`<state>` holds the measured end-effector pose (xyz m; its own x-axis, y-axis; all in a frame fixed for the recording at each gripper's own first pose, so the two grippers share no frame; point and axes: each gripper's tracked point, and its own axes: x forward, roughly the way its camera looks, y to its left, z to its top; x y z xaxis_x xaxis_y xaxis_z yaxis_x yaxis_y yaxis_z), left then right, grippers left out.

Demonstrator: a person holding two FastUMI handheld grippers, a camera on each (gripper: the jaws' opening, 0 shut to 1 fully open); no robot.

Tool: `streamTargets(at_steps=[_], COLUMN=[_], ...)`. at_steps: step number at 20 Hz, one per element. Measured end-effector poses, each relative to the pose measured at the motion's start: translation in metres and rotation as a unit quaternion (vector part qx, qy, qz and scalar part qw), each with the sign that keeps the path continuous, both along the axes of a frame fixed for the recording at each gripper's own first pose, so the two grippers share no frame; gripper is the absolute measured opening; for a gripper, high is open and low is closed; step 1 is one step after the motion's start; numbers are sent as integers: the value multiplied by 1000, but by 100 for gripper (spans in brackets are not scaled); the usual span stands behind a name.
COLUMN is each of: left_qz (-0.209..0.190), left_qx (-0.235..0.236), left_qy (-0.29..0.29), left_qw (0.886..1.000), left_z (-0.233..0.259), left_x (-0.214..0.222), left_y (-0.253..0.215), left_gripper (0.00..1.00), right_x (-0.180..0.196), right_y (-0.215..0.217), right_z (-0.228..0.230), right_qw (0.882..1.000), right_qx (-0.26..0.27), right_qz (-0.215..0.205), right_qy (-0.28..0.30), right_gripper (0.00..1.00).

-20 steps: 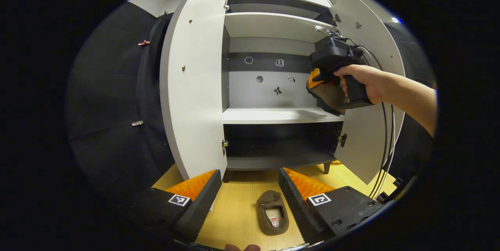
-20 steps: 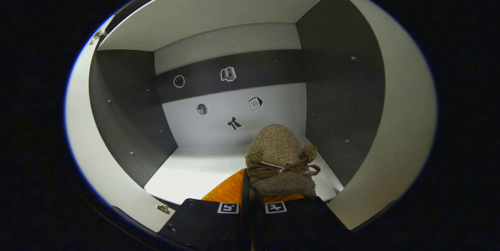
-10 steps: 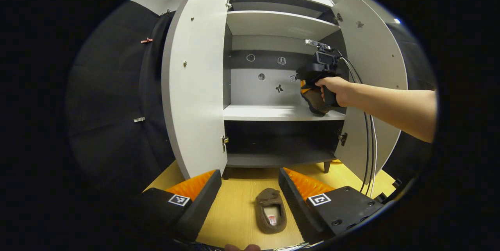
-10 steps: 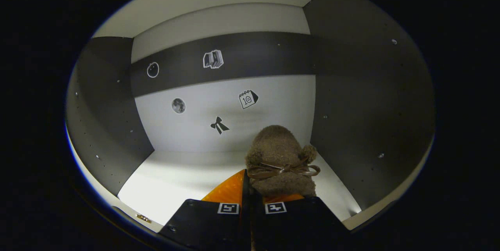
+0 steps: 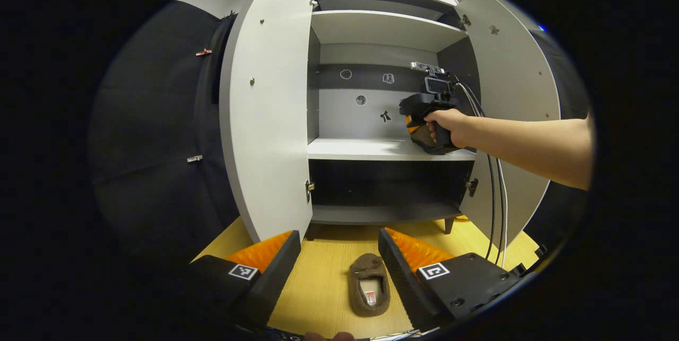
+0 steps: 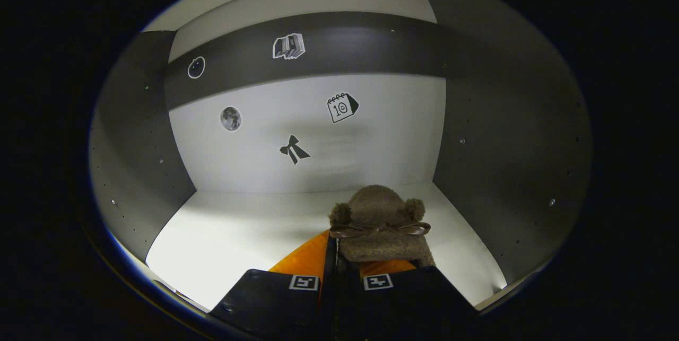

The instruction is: Grab one shoe with the right hand and put it into the shoe cabinet, grab the other shoe with the left hand and put it into the shoe cabinet; then close the right door with the right hand and the left door with the left hand.

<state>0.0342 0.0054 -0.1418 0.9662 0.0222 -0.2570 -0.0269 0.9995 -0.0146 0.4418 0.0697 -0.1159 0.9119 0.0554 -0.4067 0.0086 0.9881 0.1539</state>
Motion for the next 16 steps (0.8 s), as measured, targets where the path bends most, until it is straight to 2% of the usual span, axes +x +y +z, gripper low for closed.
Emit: streamTargets(at_steps=[1,4,5,8,9,12,16], left_qz=[0,1,1,-2,-4,-5,-18], left_qx=[-2,-1,0,5,8,14,4], left_qy=[0,0,2,8,12,21,38], left_qw=[1000,1000,1000,1000,1000,1000,999], left_z=[0,-2,-4,-13,-18,-30,-56], left_x=[1,4,4,6,7,9,16], left_y=[-1,-2,-2,-3,-3,-2,-2], left_gripper=[94,94,94,94,94,94,94], right_x=[1,-11,-16,-35,-42,-65,-94], right_y=[3,6,8,15,15,14,5], right_z=[0,7,10,19,20,31,74], right_qw=[1000,1000,999,998,998,996,994], right_qx=[4,18,25,30,30,33,54], right_qz=[7,17,25,52,59,78,81], right_qy=[-1,4,8,11,12,6,-51], right_gripper=[16,50,51,77,79,94,96])
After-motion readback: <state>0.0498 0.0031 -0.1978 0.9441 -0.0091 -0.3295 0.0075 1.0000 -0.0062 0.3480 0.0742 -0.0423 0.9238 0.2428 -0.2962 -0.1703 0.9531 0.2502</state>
